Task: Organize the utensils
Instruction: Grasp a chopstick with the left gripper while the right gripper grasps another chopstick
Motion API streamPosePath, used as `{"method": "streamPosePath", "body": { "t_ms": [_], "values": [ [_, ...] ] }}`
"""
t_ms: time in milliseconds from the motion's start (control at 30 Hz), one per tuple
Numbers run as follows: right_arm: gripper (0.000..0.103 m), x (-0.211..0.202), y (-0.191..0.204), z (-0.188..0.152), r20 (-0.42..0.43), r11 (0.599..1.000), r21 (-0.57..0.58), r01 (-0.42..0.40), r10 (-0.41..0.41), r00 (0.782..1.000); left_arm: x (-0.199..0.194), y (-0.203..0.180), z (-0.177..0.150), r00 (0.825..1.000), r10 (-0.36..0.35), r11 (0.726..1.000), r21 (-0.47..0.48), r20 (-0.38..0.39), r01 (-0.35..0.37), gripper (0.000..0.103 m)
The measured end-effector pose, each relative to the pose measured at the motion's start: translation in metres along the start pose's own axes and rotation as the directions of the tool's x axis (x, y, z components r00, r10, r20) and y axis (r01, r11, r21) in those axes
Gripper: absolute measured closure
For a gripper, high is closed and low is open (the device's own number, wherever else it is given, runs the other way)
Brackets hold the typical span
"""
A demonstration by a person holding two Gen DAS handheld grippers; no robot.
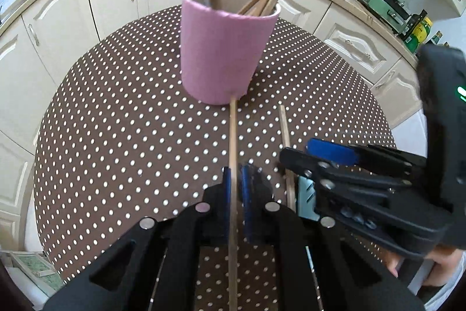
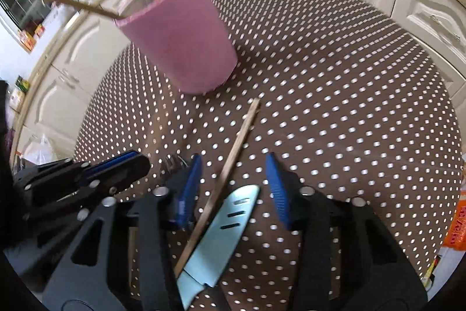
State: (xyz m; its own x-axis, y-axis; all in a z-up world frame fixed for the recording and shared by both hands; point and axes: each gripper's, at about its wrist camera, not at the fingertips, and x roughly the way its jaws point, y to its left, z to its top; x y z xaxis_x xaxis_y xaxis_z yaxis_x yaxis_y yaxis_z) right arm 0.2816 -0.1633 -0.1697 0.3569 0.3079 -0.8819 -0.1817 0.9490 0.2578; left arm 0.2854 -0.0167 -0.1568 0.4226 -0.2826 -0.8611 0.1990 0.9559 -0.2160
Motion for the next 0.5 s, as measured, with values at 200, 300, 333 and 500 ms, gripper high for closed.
{"method": "streamPosePath", "body": {
  "t_ms": [200, 300, 333, 500],
  "values": [
    [0.083, 0.014, 0.013, 0.006, -0.027, 0.999, -0.015, 0.051, -0.052, 0.998, 0.001, 0.024, -0.017, 1.000, 0.006, 1.000, -0.026, -0.017, -0.006, 0.096],
    [0.090, 0.017, 0.015, 0.010, -0.030, 0.999, -0.008, 0.032, -0.032, 0.999, 0.000, 0.032, -0.021, 1.000, 0.015, 0.999, -0.029, -0.027, -0.016, 0.095],
    [0.091, 0.017, 0.013, 0.011, -0.027, 1.000, -0.001, 0.020, -0.020, 0.999, 0.003, 0.030, -0.021, 0.999, 0.012, 0.999, -0.031, -0.038, -0.013, 0.094],
    [0.091, 0.005, -0.001, 0.009, -0.002, 0.999, 0.015, -0.031, 0.031, 1.000, 0.015, 0.025, -0.027, 0.997, 0.026, 1.000, 0.000, -0.074, -0.026, 0.083]
  ]
}}
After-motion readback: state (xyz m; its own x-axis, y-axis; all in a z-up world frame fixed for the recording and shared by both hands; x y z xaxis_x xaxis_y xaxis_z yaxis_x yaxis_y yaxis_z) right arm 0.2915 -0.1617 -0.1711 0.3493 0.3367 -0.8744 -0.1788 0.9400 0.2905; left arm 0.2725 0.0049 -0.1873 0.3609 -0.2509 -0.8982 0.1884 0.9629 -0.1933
